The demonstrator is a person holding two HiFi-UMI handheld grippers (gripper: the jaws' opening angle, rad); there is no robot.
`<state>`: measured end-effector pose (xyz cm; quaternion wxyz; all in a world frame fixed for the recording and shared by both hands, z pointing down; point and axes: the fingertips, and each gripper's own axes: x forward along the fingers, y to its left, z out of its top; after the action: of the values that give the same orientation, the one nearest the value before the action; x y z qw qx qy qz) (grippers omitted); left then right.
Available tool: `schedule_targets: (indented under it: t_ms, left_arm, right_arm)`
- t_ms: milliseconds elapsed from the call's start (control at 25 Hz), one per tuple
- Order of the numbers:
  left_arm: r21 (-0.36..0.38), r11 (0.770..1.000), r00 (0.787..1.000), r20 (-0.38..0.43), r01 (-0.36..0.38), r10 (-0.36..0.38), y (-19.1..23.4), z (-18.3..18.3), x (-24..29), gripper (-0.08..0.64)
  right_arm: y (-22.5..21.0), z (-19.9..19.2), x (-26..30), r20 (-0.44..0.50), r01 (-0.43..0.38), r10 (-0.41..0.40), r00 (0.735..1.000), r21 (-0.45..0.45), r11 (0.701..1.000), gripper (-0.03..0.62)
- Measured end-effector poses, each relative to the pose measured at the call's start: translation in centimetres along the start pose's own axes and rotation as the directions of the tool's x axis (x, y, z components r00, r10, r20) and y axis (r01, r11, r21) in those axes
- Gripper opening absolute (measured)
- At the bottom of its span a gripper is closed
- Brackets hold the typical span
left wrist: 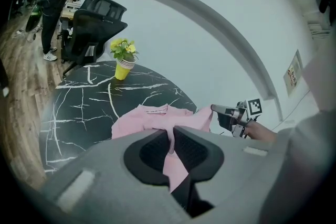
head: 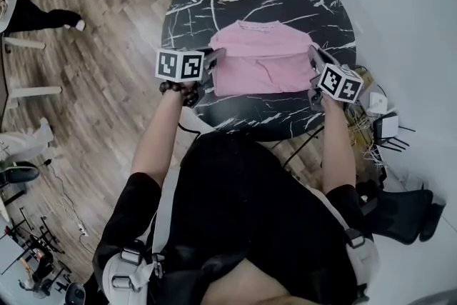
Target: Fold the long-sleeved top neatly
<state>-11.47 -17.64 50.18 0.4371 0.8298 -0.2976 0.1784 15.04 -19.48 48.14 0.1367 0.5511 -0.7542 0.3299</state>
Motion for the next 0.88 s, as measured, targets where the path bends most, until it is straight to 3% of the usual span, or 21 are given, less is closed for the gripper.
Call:
schedule_targets:
  t_ms: [240, 640, 880]
  left_arm:
    - [-0.001, 1.000, 1.000, -0.025, 0.001, -0.001, 1.4, 1.2, 1.4, 0.035]
    - [-0.137, 0.991, 0.999, -0.035, 0.006, -0.011, 4.7, 1.0, 3.4, 0.037]
    - [-0.152, 0.988, 0.998, -0.067, -0.003, -0.007, 6.2, 0.8, 4.8, 0.041]
  right_arm:
    - [-0.6, 0.5, 2.0, -0.019, 0.021, -0.021, 1.000, -0.009, 1.000, 0.021]
    - [-2.1, -0.6, 5.4, -0.062, 0.044, -0.041, 0.997, 0.037, 0.998, 0.023]
    - [-2.8, -1.2, 7.4, -0.092, 0.056, -0.052, 0.994, 0.048, 0.997, 0.023]
